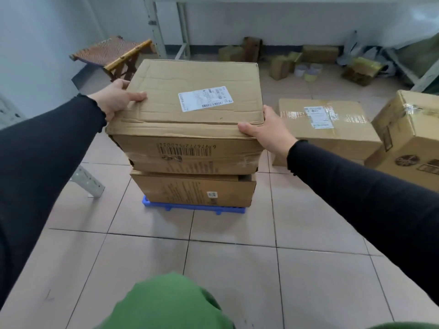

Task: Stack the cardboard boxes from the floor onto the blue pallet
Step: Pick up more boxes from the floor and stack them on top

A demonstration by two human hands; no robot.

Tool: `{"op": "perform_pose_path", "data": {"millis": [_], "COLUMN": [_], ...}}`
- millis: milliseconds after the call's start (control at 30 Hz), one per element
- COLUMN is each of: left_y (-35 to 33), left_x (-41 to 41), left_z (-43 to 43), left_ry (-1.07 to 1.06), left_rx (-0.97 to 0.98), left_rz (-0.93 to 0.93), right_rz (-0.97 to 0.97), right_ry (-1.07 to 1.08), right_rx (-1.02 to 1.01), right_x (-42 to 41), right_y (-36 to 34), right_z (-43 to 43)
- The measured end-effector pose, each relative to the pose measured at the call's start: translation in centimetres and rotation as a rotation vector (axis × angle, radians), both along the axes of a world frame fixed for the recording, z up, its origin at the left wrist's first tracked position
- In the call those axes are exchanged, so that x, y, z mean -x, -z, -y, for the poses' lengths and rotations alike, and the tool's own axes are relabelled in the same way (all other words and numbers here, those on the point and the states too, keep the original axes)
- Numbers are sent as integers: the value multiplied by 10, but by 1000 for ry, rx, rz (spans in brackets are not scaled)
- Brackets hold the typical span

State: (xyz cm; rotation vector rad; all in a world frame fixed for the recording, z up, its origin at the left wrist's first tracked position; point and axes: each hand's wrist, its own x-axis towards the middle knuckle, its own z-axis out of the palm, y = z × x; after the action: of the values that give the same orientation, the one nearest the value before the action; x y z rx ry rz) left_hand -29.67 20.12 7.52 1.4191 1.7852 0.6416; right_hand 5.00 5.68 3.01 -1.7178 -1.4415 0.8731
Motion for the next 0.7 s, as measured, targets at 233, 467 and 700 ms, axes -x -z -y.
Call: {"op": "perform_pose_path", "data": {"millis": [233,467,700], "left_y": [26,31,22], "left_x": [1,5,-2], "left_z": [-6,-13,-18], "left_ry": [55,74,128], "left_rx": [-33,-33,-226], "left_rz": [93,74,-240], "right_rz": [27,127,390], "right_ry": [22,25,34], "right_rx": [13,22,-10], "right_x": [1,1,-21], "right_y": [13,15,17], "right_z": [4,4,2]}}
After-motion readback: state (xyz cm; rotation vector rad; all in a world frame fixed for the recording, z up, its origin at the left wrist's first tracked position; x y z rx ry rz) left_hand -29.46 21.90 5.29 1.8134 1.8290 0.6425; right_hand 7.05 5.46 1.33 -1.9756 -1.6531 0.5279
